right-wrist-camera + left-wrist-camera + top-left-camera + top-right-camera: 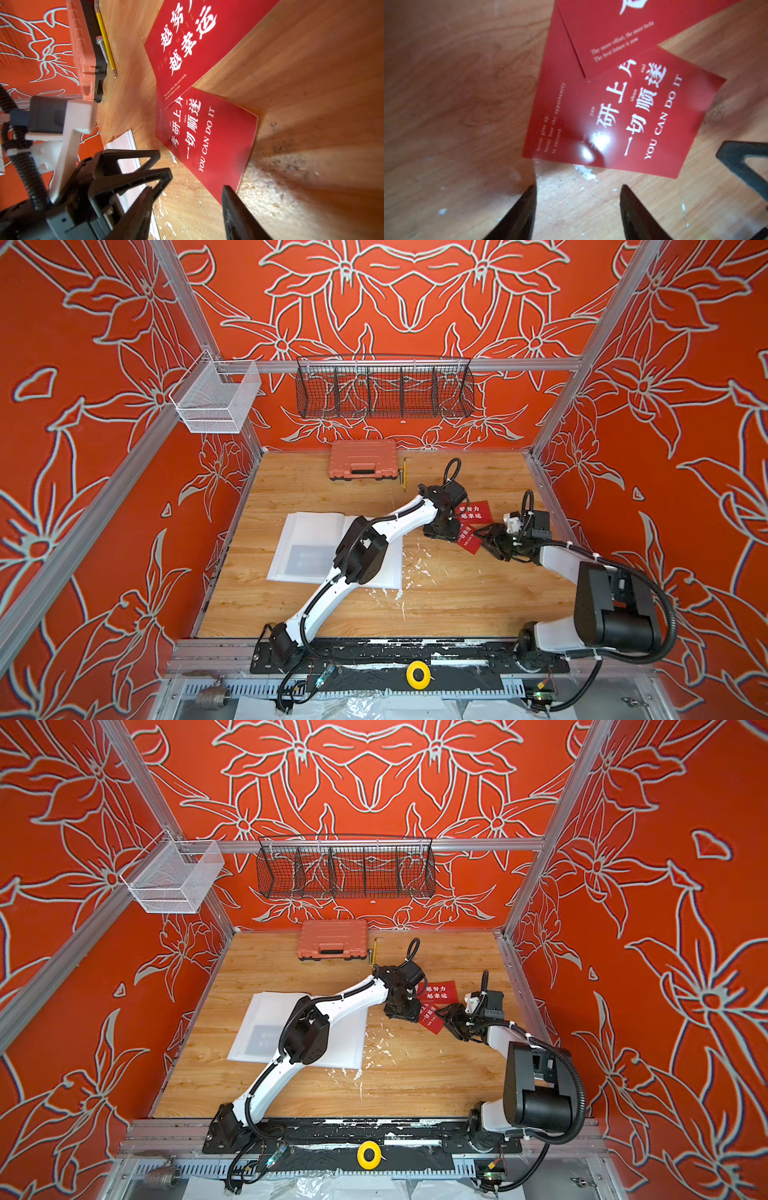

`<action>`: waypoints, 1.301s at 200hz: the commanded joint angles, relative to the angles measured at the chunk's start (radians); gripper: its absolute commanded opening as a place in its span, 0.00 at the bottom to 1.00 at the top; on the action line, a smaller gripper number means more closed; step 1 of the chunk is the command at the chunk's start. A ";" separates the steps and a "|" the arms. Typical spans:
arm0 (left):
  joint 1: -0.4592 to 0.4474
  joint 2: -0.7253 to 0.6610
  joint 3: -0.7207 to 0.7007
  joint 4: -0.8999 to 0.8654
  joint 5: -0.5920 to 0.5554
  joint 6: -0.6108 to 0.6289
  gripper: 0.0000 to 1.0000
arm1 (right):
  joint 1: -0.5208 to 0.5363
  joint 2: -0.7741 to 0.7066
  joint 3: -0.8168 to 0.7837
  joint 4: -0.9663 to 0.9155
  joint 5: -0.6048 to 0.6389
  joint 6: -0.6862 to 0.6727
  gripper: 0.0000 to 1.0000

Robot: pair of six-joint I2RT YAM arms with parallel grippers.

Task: Place the photos into the photo albums
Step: Pick up the photo at the center of the board.

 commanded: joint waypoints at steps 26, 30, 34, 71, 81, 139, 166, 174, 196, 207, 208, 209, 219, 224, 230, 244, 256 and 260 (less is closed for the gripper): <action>0.047 0.009 0.076 -0.025 0.024 0.059 0.64 | -0.001 0.028 -0.036 -0.012 0.043 -0.019 0.57; 0.049 0.015 0.079 -0.021 0.029 0.061 0.64 | -0.001 0.031 -0.038 -0.009 0.046 -0.019 0.57; 0.051 0.019 0.081 -0.016 0.031 0.065 0.64 | -0.001 0.037 -0.040 -0.007 0.049 -0.017 0.57; 0.054 0.056 0.109 0.014 0.043 0.100 0.64 | -0.001 0.076 -0.054 0.017 0.065 -0.004 0.57; 0.056 0.066 0.112 0.026 0.057 0.103 0.64 | -0.003 0.082 -0.058 0.026 0.067 0.001 0.57; 0.055 0.117 0.123 0.039 0.092 0.098 0.64 | -0.002 0.132 -0.065 0.101 0.040 0.027 0.56; 0.047 0.124 0.111 0.035 0.098 0.092 0.63 | -0.002 0.142 -0.079 0.169 0.007 0.052 0.56; 0.045 0.125 0.104 0.034 0.099 0.093 0.63 | -0.002 0.145 -0.087 0.203 -0.009 0.067 0.56; 0.041 0.121 0.089 0.033 0.101 0.090 0.63 | -0.002 0.148 -0.103 0.286 -0.046 0.110 0.54; 0.040 0.116 0.081 0.035 0.102 0.087 0.63 | -0.002 0.147 -0.105 0.315 -0.059 0.123 0.53; 0.041 0.116 0.080 0.035 0.102 0.087 0.63 | -0.002 0.147 -0.106 0.318 -0.060 0.124 0.52; 0.040 0.116 0.080 0.035 0.102 0.087 0.63 | -0.002 0.147 -0.106 0.321 -0.061 0.127 0.52; 0.040 0.110 0.073 0.037 0.103 0.085 0.63 | -0.002 0.146 -0.111 0.348 -0.072 0.140 0.51; 0.039 0.108 0.069 0.037 0.102 0.085 0.63 | -0.002 0.146 -0.110 0.359 -0.078 0.146 0.50; 0.040 0.106 0.067 0.036 0.102 0.085 0.63 | -0.002 0.143 -0.110 0.372 -0.086 0.153 0.49; 0.041 0.098 0.062 0.033 0.097 0.084 0.63 | -0.002 0.133 -0.110 0.380 -0.090 0.163 0.45; 0.040 0.091 0.055 0.032 0.097 0.084 0.63 | -0.001 0.118 -0.115 0.387 -0.090 0.170 0.40; 0.041 0.089 0.052 0.033 0.098 0.084 0.63 | -0.001 0.113 -0.115 0.391 -0.090 0.173 0.38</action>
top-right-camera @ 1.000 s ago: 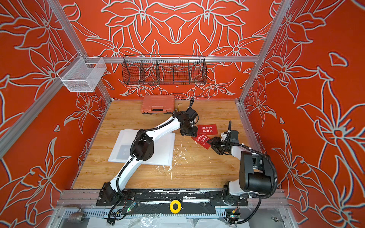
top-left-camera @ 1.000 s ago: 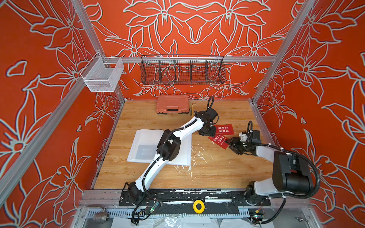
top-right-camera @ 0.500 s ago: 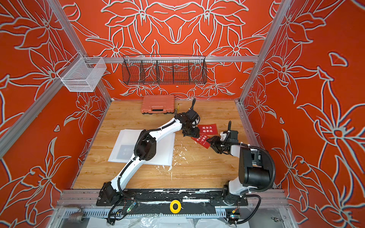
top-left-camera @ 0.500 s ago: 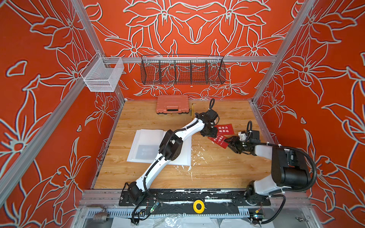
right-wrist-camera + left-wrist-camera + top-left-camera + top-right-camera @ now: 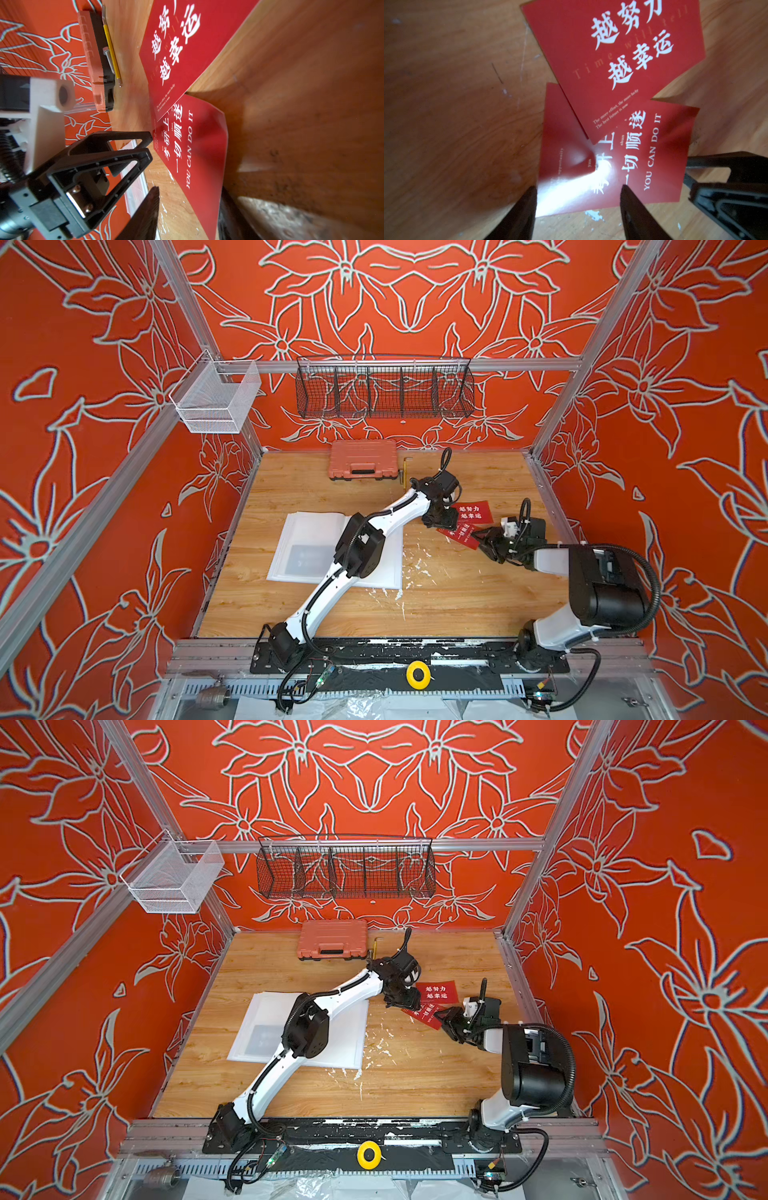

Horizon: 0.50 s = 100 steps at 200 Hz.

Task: Place the photos into the photo albums
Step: Pick up the photo at the center of the board.

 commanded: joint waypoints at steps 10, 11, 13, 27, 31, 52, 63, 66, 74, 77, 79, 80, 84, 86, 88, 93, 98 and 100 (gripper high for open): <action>-0.014 0.007 -0.053 -0.044 0.019 -0.003 0.63 | -0.001 -0.033 -0.018 0.050 -0.019 0.050 0.32; -0.014 0.006 -0.053 -0.044 0.020 -0.003 0.63 | -0.001 -0.035 -0.018 0.051 -0.019 0.051 0.32; -0.014 0.005 -0.056 -0.044 0.021 -0.004 0.63 | -0.002 -0.037 -0.017 0.051 -0.018 0.052 0.30; -0.015 -0.004 -0.066 -0.046 0.025 -0.006 0.63 | -0.002 -0.062 -0.016 0.043 -0.018 0.058 0.18; -0.015 -0.007 -0.070 -0.047 0.025 -0.006 0.63 | 0.000 -0.070 -0.015 0.034 -0.015 0.058 0.15; -0.013 -0.028 -0.090 -0.050 0.023 -0.006 0.63 | -0.003 -0.117 -0.004 -0.039 0.002 0.034 0.01; -0.013 -0.043 -0.103 -0.053 0.021 -0.005 0.63 | -0.001 -0.141 0.007 -0.099 0.013 0.012 0.00; -0.013 -0.047 -0.106 -0.054 0.019 -0.004 0.63 | -0.001 -0.146 0.010 -0.119 0.015 0.004 0.00; -0.013 -0.059 -0.115 -0.059 0.014 -0.005 0.63 | 0.000 -0.161 0.017 -0.164 0.018 -0.012 0.00; -0.012 -0.066 -0.119 -0.061 0.012 -0.005 0.64 | -0.001 -0.169 0.019 -0.181 0.018 -0.020 0.00; -0.011 -0.069 -0.122 -0.062 0.012 -0.005 0.64 | 0.000 -0.172 0.020 -0.191 0.018 -0.023 0.00; -0.011 -0.071 -0.124 -0.063 0.011 -0.005 0.64 | -0.001 -0.175 0.021 -0.197 0.018 -0.025 0.00; -0.009 -0.078 -0.128 -0.066 0.011 -0.008 0.64 | 0.000 -0.184 0.021 -0.217 0.019 -0.034 0.00; -0.008 -0.083 -0.131 -0.068 0.008 -0.008 0.64 | 0.000 -0.189 0.021 -0.228 0.019 -0.037 0.00; -0.007 -0.086 -0.133 -0.071 0.008 -0.011 0.64 | -0.001 -0.193 0.021 -0.238 0.020 -0.041 0.00; -0.004 -0.097 -0.139 -0.076 0.008 -0.014 0.65 | 0.000 -0.205 0.022 -0.260 0.022 -0.050 0.00; -0.001 -0.107 -0.144 -0.084 0.007 -0.018 0.65 | 0.000 -0.218 0.020 -0.283 0.021 -0.058 0.00; 0.002 -0.112 -0.146 -0.088 0.008 -0.021 0.66 | -0.001 -0.224 0.017 -0.291 0.021 -0.062 0.00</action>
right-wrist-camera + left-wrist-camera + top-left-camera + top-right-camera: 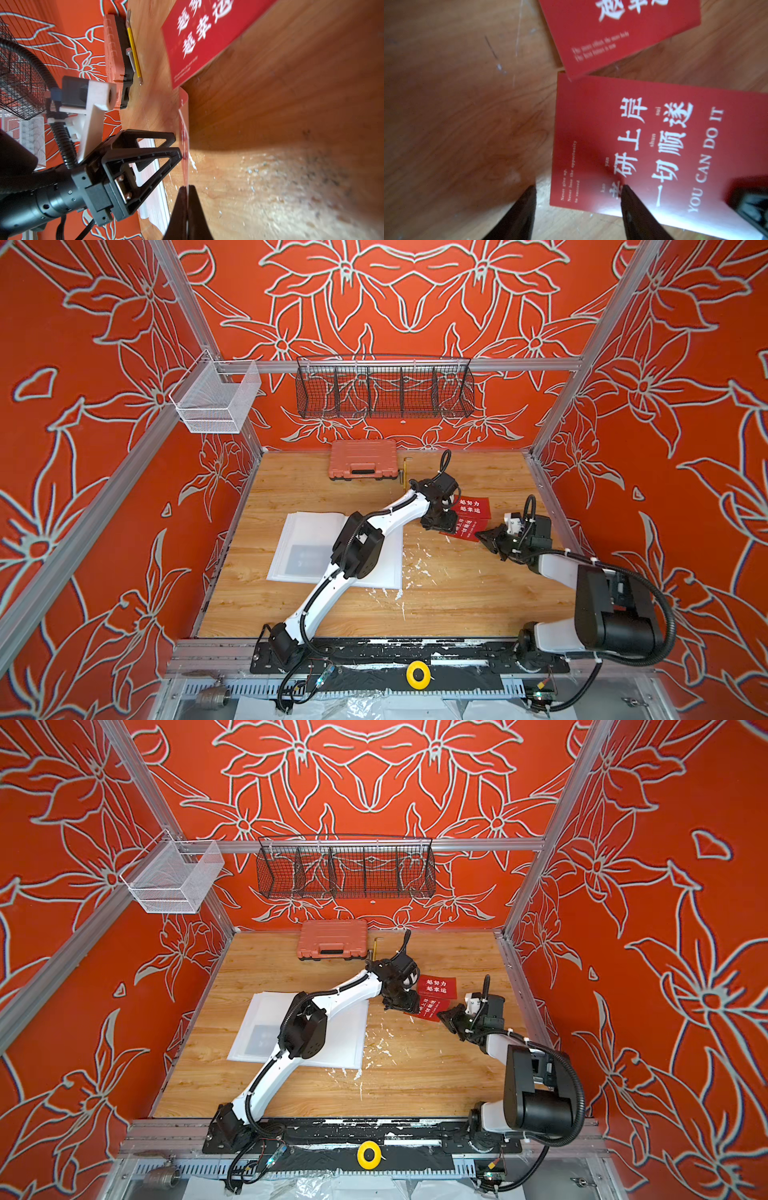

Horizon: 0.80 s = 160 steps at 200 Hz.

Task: Place the photos into the photo albums
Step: Pick up the photo at the center of the board.

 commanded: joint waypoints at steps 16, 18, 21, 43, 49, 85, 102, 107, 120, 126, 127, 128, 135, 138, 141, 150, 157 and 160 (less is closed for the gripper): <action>0.015 -0.104 -0.083 -0.112 -0.019 -0.027 0.68 | 0.000 -0.107 0.000 -0.217 0.013 -0.072 0.00; 0.016 -0.114 -0.094 -0.110 -0.024 -0.028 0.68 | 0.000 -0.116 -0.004 -0.222 0.011 -0.072 0.00; 0.015 -0.130 -0.111 -0.103 -0.033 -0.027 0.68 | 0.001 -0.128 -0.008 -0.232 0.010 -0.072 0.00; 0.027 -0.257 -0.243 -0.056 -0.052 -0.038 0.70 | 0.013 -0.242 -0.027 -0.310 -0.001 -0.086 0.00; 0.033 -0.290 -0.274 -0.051 -0.057 -0.041 0.71 | 0.019 -0.274 -0.028 -0.334 0.001 -0.090 0.00; 0.087 -0.495 -0.487 -0.021 -0.118 -0.064 0.74 | 0.091 -0.405 -0.012 -0.365 -0.013 -0.062 0.00; 0.129 -0.606 -0.603 0.008 -0.131 -0.080 0.75 | 0.166 -0.398 0.012 -0.337 0.003 -0.042 0.00; 0.143 -0.638 -0.633 0.014 -0.145 -0.083 0.75 | 0.188 -0.389 0.021 -0.327 0.008 -0.039 0.00; 0.175 -0.713 -0.716 0.012 -0.175 -0.086 0.75 | 0.247 -0.356 0.041 -0.282 0.012 -0.022 0.00; 0.196 -0.748 -0.751 0.011 -0.185 -0.088 0.75 | 0.272 -0.336 0.047 -0.252 0.012 -0.008 0.00; 0.199 -0.753 -0.758 0.011 -0.186 -0.090 0.75 | 0.277 -0.333 0.048 -0.246 0.011 -0.007 0.00; 0.203 -0.759 -0.765 0.012 -0.187 -0.090 0.75 | 0.282 -0.329 0.048 -0.240 0.012 -0.004 0.00; 0.223 -0.803 -0.812 0.018 -0.193 -0.096 0.75 | 0.311 -0.305 0.060 -0.209 0.018 0.009 0.00; 0.235 -0.823 -0.833 0.021 -0.195 -0.097 0.75 | 0.322 -0.295 0.065 -0.197 0.020 0.015 0.00; 0.245 -0.842 -0.853 0.026 -0.196 -0.101 0.75 | 0.339 -0.284 0.069 -0.185 0.023 0.018 0.00; 0.276 -0.901 -0.922 0.039 -0.201 -0.111 0.75 | 0.383 -0.250 0.087 -0.151 0.031 0.024 0.00; 0.302 -0.945 -0.971 0.047 -0.208 -0.119 0.75 | 0.417 -0.222 0.102 -0.127 0.039 0.029 0.00; 0.314 -0.964 -0.993 0.050 -0.210 -0.122 0.75 | 0.432 -0.209 0.108 -0.117 0.043 0.031 0.00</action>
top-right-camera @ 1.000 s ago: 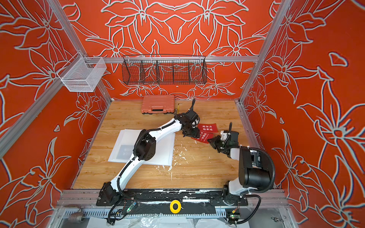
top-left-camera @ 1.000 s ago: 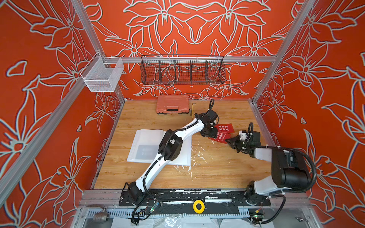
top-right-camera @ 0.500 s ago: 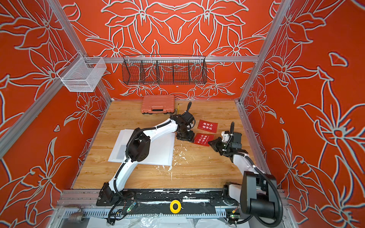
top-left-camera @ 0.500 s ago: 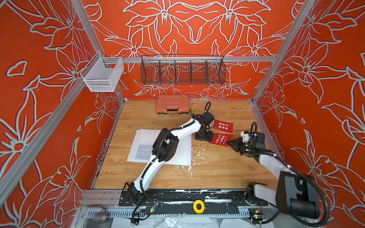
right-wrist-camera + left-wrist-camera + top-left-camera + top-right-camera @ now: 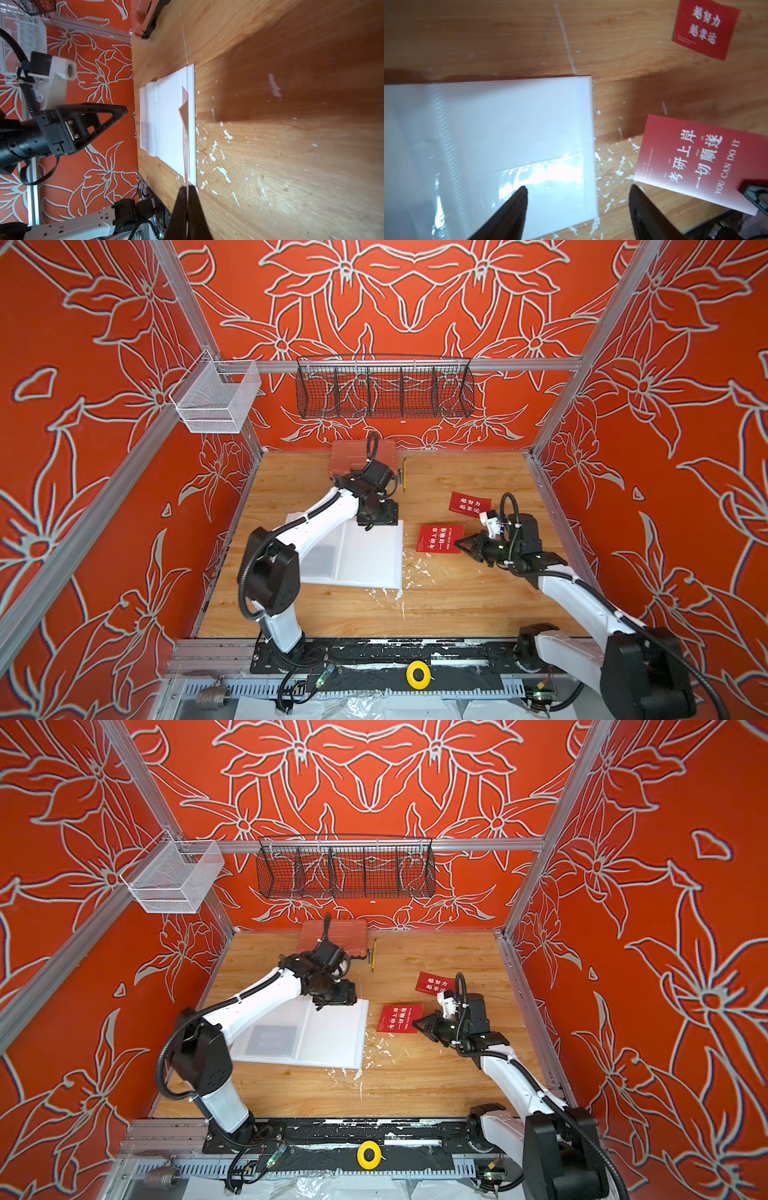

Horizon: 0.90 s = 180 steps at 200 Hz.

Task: Place the photos into the photo albums
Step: Pick up the photo at the center of the board, then insert the photo into the photo album.

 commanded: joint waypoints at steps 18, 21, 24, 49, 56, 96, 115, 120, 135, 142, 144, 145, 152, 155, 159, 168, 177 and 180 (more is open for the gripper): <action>0.132 -0.219 -0.247 0.021 -0.046 -0.049 0.75 | 0.188 0.150 0.102 0.185 0.052 0.059 0.00; 0.144 -0.235 -0.263 0.024 -0.045 -0.051 0.75 | 0.203 0.163 0.108 0.195 0.056 0.062 0.00; 0.157 -0.250 -0.283 0.025 -0.045 -0.052 0.75 | 0.220 0.177 0.116 0.206 0.059 0.063 0.00; 0.268 -0.359 -0.414 0.038 -0.012 -0.063 0.75 | 0.348 0.295 0.178 0.291 0.080 0.090 0.00; 0.306 -0.385 -0.445 0.044 0.009 -0.067 0.75 | 0.380 0.328 0.198 0.313 0.086 0.097 0.00; 0.457 -0.488 -0.561 0.065 0.007 -0.073 0.75 | 0.527 0.509 0.271 0.442 0.113 0.160 0.00; 0.502 -0.515 -0.595 0.080 -0.012 -0.086 0.75 | 0.572 0.587 0.286 0.516 0.116 0.206 0.00; 0.516 -0.522 -0.605 0.088 -0.010 -0.092 0.75 | 0.582 0.605 0.292 0.530 0.118 0.217 0.00; 0.561 -0.537 -0.642 0.123 0.014 -0.108 0.75 | 0.609 0.656 0.306 0.568 0.119 0.240 0.00; 0.579 -0.541 -0.657 0.138 0.021 -0.116 0.75 | 0.615 0.674 0.309 0.584 0.121 0.250 0.00; 0.585 -0.540 -0.660 0.143 0.022 -0.118 0.75 | 0.618 0.679 0.308 0.588 0.122 0.253 0.00; 0.588 -0.540 -0.661 0.144 0.023 -0.119 0.75 | 0.619 0.681 0.308 0.591 0.122 0.253 0.00; 0.600 -0.538 -0.672 0.159 0.030 -0.123 0.75 | 0.624 0.695 0.308 0.603 0.124 0.262 0.00; 0.603 -0.536 -0.675 0.164 0.032 -0.125 0.75 | 0.625 0.701 0.308 0.607 0.124 0.265 0.00; 0.607 -0.534 -0.678 0.169 0.032 -0.127 0.75 | 0.626 0.706 0.307 0.613 0.125 0.269 0.00; 0.610 -0.525 -0.682 0.175 0.026 -0.128 0.75 | 0.630 0.718 0.306 0.626 0.126 0.273 0.00; 0.611 -0.515 -0.685 0.178 0.012 -0.131 0.75 | 0.632 0.730 0.304 0.636 0.124 0.278 0.00; 0.612 -0.514 -0.687 0.180 0.008 -0.132 0.75 | 0.632 0.734 0.304 0.640 0.124 0.280 0.00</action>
